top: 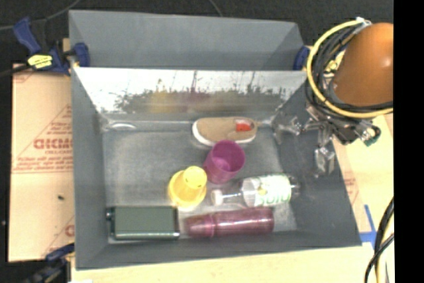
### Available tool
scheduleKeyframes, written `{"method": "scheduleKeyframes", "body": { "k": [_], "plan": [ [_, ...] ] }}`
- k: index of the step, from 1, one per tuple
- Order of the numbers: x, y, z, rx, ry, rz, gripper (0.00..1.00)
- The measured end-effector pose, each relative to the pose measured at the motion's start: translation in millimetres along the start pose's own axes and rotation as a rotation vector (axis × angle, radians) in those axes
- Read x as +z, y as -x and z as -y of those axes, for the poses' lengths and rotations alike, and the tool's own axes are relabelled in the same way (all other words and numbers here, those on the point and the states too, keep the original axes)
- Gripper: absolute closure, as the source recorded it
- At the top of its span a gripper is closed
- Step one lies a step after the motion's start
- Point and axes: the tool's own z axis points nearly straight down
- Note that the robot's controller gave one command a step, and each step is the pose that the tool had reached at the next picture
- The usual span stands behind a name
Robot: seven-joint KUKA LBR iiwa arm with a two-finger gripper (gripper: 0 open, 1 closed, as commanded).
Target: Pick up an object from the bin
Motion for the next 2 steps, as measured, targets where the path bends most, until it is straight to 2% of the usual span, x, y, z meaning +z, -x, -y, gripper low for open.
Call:
{"method": "scheduleKeyframes", "body": {
  "k": [1, 2],
  "plan": [
    [1.2, -0.5, -0.7, 0.000, 0.002, -0.002, 0.00],
    [-79.8, -13.9, -9.6, -0.090, -0.008, 0.005, 0.00]
  ]
}}
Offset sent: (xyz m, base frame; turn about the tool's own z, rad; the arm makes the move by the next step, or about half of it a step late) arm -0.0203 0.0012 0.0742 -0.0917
